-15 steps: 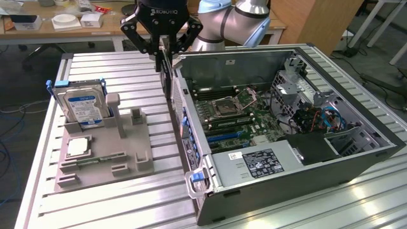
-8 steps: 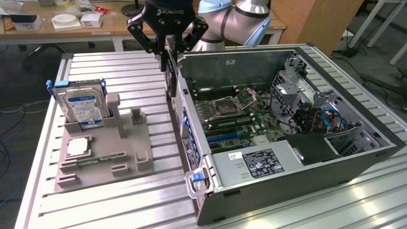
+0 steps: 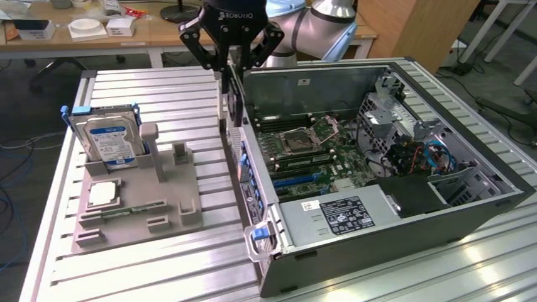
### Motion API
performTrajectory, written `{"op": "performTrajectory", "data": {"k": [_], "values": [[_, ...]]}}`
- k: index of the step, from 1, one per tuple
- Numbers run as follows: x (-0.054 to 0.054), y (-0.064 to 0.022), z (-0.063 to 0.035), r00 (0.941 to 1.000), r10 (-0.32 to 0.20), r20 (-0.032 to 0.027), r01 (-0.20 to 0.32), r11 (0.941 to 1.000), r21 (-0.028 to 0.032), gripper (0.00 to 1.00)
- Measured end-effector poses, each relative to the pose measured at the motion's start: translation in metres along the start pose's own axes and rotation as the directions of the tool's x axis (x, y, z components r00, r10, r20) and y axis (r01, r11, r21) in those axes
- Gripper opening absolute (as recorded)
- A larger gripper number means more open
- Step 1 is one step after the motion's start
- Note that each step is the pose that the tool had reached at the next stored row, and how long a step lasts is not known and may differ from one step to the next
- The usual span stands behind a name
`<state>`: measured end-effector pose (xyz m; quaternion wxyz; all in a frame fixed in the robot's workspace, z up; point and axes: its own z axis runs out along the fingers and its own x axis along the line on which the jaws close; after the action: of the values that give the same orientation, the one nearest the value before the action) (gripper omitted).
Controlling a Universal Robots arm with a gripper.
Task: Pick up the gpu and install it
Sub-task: 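Pick up the gpu and move the gpu toward the slot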
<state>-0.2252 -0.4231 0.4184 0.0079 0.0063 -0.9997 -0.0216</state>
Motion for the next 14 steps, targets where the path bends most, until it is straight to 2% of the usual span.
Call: {"op": "performTrajectory", "data": {"k": [14], "values": [[-0.023, -0.0003, -0.0004, 1.0000, 0.000, 0.0000, 0.000, 1.0000, 0.0000, 0.27]]}}
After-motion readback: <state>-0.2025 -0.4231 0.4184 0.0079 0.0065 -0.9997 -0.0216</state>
